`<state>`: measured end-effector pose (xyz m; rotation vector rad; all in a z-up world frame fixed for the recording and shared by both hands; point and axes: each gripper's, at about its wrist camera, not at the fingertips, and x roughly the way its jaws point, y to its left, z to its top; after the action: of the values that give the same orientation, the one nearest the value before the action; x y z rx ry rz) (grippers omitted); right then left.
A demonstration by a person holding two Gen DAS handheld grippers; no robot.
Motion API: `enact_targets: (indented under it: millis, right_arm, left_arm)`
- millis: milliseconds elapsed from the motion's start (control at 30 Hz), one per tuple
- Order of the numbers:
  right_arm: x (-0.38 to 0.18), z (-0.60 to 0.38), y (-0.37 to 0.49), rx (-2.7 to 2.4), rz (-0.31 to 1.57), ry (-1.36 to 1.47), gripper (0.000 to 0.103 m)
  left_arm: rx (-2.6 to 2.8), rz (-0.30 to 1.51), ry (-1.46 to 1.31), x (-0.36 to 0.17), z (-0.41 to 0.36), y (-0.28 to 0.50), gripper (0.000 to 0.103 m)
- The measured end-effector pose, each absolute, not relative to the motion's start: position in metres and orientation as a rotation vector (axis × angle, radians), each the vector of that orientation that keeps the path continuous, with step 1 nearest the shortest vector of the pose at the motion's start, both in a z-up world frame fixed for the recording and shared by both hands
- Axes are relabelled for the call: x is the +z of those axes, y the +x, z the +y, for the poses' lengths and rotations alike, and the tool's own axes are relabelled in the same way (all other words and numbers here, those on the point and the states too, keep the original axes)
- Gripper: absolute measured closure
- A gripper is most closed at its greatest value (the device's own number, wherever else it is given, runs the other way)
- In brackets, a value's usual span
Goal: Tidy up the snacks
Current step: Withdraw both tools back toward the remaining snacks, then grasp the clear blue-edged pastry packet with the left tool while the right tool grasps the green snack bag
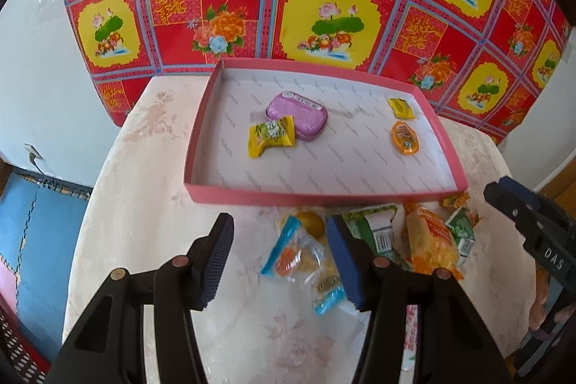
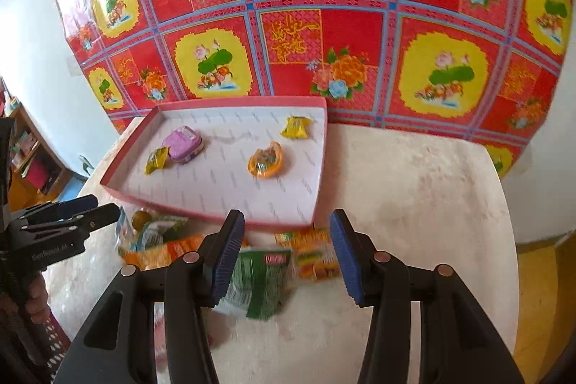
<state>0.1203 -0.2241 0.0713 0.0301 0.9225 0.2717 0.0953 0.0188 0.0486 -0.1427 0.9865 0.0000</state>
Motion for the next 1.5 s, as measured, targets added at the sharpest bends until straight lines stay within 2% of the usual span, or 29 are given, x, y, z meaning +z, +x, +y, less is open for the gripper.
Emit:
enact_targets:
  millis: [633, 1067, 1400, 1467, 1500]
  right_arm:
    - [0.045, -0.245, 0.091, 0.251, 0.967, 0.080, 0.053]
    - [0.035, -0.255, 0.086, 0.267, 0.981, 0.136, 0.053]
    - [0.033, -0.253, 0.084, 0.270, 0.983, 0.147, 0.053]
    - [0.032, -0.252, 0.084, 0.270, 0.988, 0.146, 0.053]
    - [0.032, -0.252, 0.084, 0.270, 0.990, 0.146, 0.053]
  left_arm:
    - [0.036, 1.022, -0.238, 0.033, 0.009, 0.086, 0.046]
    - [0.087, 0.987, -0.130, 0.033, 0.001, 0.076, 0.045]
    - [0.046, 1.023, -0.190, 0.019, -0.002, 0.083, 0.046]
    - [0.046, 1.009, -0.196, 0.018, 0.000, 0.081, 0.051]
    - [0.045, 1.006, -0.197, 0.018, 0.001, 0.080, 0.058]
